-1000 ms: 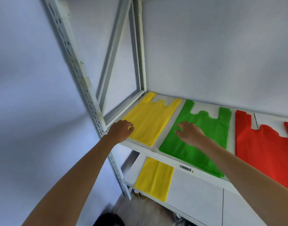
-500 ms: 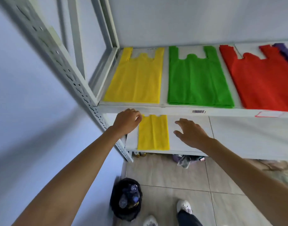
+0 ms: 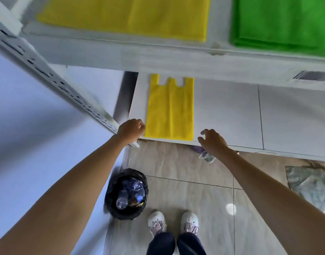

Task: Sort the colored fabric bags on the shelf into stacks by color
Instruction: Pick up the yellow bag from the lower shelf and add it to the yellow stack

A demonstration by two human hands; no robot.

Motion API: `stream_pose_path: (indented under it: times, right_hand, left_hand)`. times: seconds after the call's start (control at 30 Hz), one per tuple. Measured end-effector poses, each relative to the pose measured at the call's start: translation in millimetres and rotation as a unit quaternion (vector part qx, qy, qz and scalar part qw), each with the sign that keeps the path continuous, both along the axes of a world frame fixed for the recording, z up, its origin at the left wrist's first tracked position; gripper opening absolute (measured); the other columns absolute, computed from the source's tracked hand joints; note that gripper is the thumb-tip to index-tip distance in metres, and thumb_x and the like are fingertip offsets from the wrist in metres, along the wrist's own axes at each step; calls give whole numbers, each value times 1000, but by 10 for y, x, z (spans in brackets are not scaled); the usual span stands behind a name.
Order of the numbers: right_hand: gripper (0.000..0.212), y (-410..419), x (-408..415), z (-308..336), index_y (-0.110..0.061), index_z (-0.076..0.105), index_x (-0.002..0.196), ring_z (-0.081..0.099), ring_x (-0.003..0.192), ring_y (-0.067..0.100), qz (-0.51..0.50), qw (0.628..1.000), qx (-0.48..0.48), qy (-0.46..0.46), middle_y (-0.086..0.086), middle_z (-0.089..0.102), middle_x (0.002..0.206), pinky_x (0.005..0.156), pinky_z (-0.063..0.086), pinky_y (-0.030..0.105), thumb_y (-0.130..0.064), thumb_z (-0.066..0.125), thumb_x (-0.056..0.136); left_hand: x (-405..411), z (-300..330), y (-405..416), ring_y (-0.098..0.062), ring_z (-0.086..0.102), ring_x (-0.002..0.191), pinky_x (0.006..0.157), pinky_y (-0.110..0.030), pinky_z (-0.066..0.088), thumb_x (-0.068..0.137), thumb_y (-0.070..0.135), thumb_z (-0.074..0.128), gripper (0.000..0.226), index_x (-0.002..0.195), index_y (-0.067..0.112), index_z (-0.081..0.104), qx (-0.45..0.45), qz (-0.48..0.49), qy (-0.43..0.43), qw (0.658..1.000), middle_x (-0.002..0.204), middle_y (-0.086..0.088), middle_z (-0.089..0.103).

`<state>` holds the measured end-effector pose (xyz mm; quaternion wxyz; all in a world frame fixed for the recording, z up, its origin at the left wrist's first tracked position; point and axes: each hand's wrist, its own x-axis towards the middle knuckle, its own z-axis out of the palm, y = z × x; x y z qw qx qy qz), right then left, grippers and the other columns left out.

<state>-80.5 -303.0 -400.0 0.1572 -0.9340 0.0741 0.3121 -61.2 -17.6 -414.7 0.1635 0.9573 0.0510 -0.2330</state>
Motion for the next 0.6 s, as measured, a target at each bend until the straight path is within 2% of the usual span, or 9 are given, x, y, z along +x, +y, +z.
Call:
stream_pose_path:
  times: [0.17, 0.27, 0.33, 0.47, 0.53, 0.6]
  right_hand:
    - [41, 63, 447, -1116, -15, 49, 131, 49, 122, 31, -51, 998, 26, -16, 11, 51, 133, 94, 41, 37, -31, 44, 94]
    - [42, 133, 707, -1673, -11, 47, 130, 51, 119, 32, -98, 994, 14, -42, 12, 51, 131, 90, 43, 37, -33, 44, 95]
    - [48, 183, 808, -1926, -8, 46, 129, 51, 118, 34, -117, 991, -15, -61, 13, 48, 130, 88, 43, 38, -39, 46, 93]
    - [61, 301, 980, -2280, -6, 46, 127, 51, 118, 33, -147, 985, -47, -84, 12, 48, 127, 86, 45, 38, -49, 60, 85]
    - [55, 360, 1042, -2322, -7, 52, 125, 52, 117, 32, -167, 984, -30, -60, 12, 46, 127, 86, 45, 37, -43, 61, 85]
    - [47, 384, 1067, -2288, -6, 57, 121, 54, 113, 34, -175, 984, -7, -26, 13, 45, 127, 82, 45, 36, -37, 62, 85]
  left_hand:
    - [588, -997, 121, -33, 58, 109, 86, -34, 45, 97, 27, 41, 35, 115, 7, 63, -16, 39, -10, 999, 118, -13, 66]
    - [1038, -1480, 75, -35, 60, 100, 76, -32, 42, 95, 24, 38, 35, 105, 1, 64, -13, 86, -44, 995, 109, -18, 67]
    - [1253, -1723, 29, -36, 60, 100, 74, -33, 41, 96, 26, 37, 39, 102, -2, 63, 4, 127, -44, 991, 109, -22, 66]
    - [1544, -2084, -93, -36, 56, 117, 90, -42, 47, 92, 57, 44, 66, 125, 1, 54, 25, 190, -25, 981, 127, -19, 57]
    - [1591, -2150, -164, -36, 53, 119, 93, -44, 46, 87, 58, 54, 67, 125, 2, 55, 33, 180, -36, 982, 129, -18, 54]
    - [1575, -2183, -216, -35, 53, 116, 92, -43, 47, 88, 49, 58, 57, 118, 1, 60, 24, 165, -37, 985, 123, -18, 55]
